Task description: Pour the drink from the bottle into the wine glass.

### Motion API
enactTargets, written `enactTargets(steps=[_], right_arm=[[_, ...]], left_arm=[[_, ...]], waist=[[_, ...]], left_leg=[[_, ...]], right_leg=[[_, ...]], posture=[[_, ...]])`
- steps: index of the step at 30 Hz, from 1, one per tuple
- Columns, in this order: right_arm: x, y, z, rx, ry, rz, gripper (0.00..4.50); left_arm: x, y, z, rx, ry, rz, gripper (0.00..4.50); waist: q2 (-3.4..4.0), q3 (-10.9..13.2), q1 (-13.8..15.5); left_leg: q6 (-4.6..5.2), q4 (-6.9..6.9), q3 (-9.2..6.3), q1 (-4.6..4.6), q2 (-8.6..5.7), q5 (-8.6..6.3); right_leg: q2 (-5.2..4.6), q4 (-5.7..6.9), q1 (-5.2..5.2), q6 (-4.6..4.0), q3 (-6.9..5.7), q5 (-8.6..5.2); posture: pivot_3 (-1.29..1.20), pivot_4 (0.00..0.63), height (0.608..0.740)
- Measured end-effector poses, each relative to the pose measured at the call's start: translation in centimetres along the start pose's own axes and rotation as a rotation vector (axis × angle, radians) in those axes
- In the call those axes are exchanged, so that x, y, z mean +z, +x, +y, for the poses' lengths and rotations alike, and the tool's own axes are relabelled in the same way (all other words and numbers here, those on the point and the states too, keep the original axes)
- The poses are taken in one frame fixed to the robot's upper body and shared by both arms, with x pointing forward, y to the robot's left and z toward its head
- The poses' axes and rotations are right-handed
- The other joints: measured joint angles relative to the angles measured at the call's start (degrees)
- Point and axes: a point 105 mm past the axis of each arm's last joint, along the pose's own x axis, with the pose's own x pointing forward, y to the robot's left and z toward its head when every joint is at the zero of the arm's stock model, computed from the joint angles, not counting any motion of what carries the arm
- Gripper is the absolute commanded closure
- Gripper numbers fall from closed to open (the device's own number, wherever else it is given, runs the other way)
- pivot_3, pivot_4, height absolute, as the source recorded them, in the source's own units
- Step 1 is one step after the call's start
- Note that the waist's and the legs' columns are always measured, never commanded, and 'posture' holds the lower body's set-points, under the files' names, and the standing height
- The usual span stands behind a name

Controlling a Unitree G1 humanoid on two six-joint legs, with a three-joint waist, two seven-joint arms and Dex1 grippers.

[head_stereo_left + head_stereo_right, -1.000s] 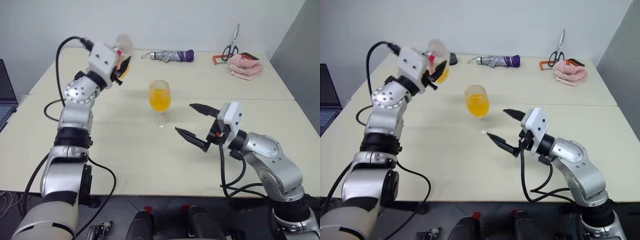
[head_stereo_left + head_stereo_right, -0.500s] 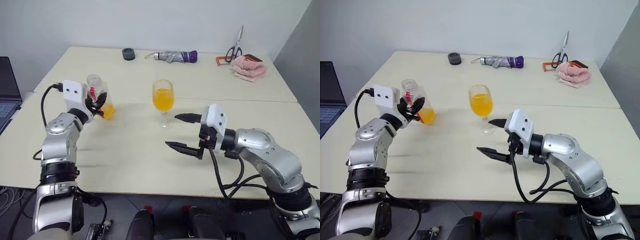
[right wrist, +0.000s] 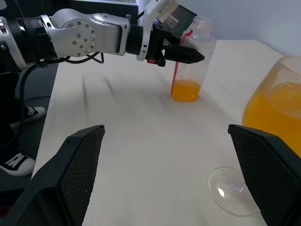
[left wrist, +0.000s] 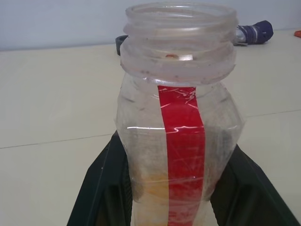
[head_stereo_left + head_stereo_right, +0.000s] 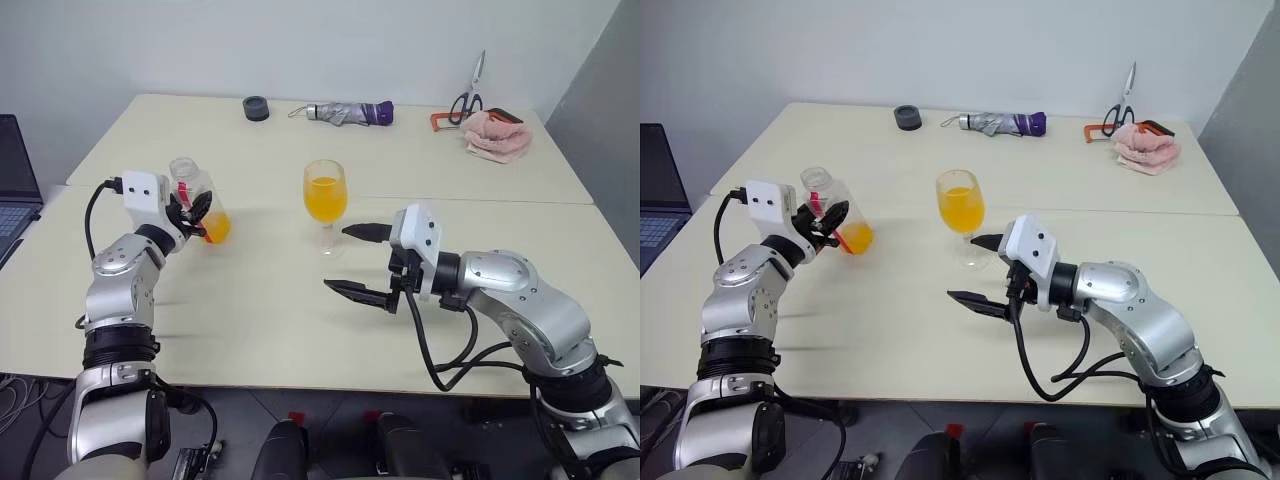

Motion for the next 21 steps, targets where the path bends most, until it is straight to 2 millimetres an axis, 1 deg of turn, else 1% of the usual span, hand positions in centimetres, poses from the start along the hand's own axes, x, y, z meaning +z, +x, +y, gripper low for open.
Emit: enactTargets(steps=[2,5,8,9,17,21], right_arm=[[0.0,0.0,0.0,-0.001,0.001,0.002,0.00],[0.0,0.0,0.0,0.001,0.011,0.006,0.00],[0.0,0.0,0.0,0.004,0.018,0.006,0.00],[0.0,0.1,0.0,0.003,0.021,0.008,0.00],[0.1,0.0,0.0,0.005,0.029,0.001,0.00],[0.2,0.0,0.1,0.009,0.025,0.002,0.00]], left_arm=[[0.0,0.0,0.0,0.000,-0.004,-0.001,2.07],[-0.2,0.0,0.1,0.003,-0.010,0.002,1.12],[-0.4,0.0,0.1,0.012,-0.014,0.008,0.19],[-0.4,-0.1,0.2,0.014,-0.013,0.008,0.01],[-1.1,-0.6,0.3,0.018,-0.004,0.017,0.01],[-1.0,-0.8,0.2,0.015,0.009,0.009,0.01]], waist=[[0.00,0.00,0.00],[0.00,0.00,0.00],[0.00,0.00,-0.01],[0.00,0.00,-0.01],[0.00,0.00,-0.02],[0.00,0.00,-0.02]], left_leg=[[0.00,0.00,0.00,0.00,0.00,0.00],[0.00,0.00,0.00,0.00,0.00,0.00],[0.00,-0.01,0.00,0.00,0.00,0.00],[0.00,-0.01,0.00,0.00,0.00,0.00],[0.00,-0.02,0.00,-0.01,0.01,0.00],[0.00,-0.03,0.00,-0.01,0.01,0.00]], right_leg=[[0.00,0.00,0.00,0.00,0.00,0.00],[0.00,0.00,0.00,0.00,0.00,0.00],[0.00,-0.01,0.00,0.00,0.00,0.00],[0.00,-0.01,0.00,0.00,0.01,0.00],[0.00,-0.03,0.00,0.00,0.00,0.00],[0.00,-0.03,0.00,0.00,0.01,0.00]], posture=[[0.00,0.150,0.740],[0.00,0.150,0.740],[0.00,0.150,0.740],[0.00,0.150,0.740],[0.00,0.150,0.740],[0.00,0.150,0.740]])
